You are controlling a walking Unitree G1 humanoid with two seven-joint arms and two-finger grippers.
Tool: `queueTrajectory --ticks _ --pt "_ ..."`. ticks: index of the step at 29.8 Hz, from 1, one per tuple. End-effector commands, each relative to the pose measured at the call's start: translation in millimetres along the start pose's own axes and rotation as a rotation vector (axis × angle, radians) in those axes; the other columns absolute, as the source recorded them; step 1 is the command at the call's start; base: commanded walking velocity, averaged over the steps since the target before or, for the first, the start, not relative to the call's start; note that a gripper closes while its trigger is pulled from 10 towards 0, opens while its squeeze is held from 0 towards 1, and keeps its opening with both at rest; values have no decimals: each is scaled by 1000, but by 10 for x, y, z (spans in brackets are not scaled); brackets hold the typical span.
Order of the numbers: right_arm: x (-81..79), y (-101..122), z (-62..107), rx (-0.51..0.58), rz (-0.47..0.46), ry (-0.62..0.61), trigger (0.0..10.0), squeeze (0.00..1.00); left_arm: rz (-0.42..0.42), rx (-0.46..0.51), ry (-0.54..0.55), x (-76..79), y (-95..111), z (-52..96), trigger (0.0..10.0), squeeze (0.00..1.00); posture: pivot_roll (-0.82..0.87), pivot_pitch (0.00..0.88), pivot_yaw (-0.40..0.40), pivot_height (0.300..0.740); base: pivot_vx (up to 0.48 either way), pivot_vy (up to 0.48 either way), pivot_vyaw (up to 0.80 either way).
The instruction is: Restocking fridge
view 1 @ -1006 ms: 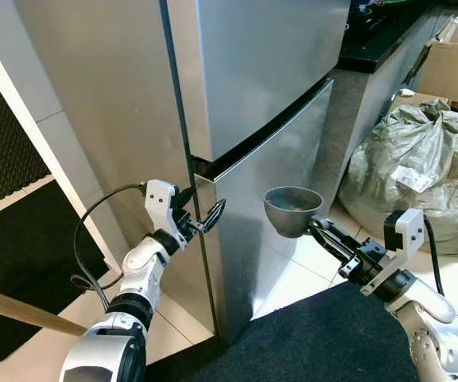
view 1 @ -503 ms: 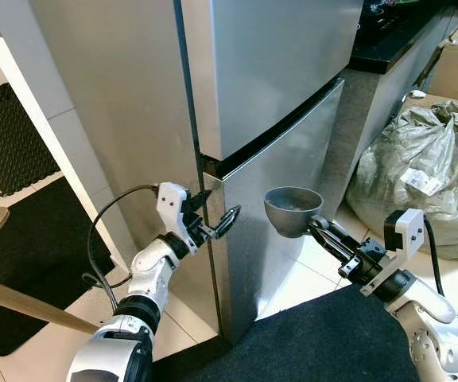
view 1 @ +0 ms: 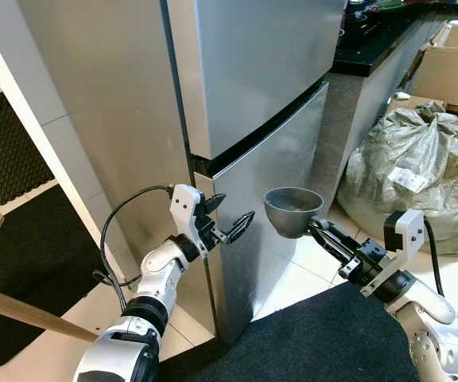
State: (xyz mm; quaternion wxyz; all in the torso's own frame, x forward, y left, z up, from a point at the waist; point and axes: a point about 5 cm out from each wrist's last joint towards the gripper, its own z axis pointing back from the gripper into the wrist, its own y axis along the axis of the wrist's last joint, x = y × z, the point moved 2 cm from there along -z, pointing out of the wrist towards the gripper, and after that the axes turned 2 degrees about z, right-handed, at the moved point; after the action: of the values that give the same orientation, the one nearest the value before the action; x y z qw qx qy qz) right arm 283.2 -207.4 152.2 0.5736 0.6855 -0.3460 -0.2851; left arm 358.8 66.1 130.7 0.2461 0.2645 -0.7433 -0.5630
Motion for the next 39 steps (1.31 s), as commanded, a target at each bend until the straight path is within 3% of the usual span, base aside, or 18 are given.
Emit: queueTrajectory --ticks 1,9,13,21,33,34,35,36,39 --pt "-40 18 -7 5 2 16 10000 0 -38 -5 54 -139 46 74 10000 0 -143 51 95 740 0 0 0" --pt "-43 13 -7 3 0 17 10000 0 -104 21 213 -555 261 345 10000 0 -136 54 92 740 0 0 0" --pt "-46 7 -10 2 -1 19 10000 0 -104 10 226 -614 261 430 10000 0 -134 55 90 740 0 0 0" --pt "-29 12 -14 -3 1 24 10000 0 -14 0 62 -590 263 561 10000 0 -136 53 81 740 0 0 0" --pt "-41 19 -16 -4 5 27 10000 0 -41 44 173 -679 335 539 10000 0 -138 52 85 740 0 0 0" --pt "-43 17 -16 -4 5 26 10000 0 -37 49 183 -675 330 524 10000 78 -138 52 86 740 0 0 0" --pt "-43 17 -16 -4 5 26 10000 0 -37 49 183 -675 330 524 10000 78 -138 52 86 740 0 0 0" --pt "-46 13 -18 -4 4 25 10000 0 -14 55 181 -648 309 487 10000 1000 -135 57 86 740 0 0 0" --pt "-53 1 -23 -5 3 25 10000 0 16 56 156 -580 272 411 10000 1000 -134 58 87 740 0 0 0"
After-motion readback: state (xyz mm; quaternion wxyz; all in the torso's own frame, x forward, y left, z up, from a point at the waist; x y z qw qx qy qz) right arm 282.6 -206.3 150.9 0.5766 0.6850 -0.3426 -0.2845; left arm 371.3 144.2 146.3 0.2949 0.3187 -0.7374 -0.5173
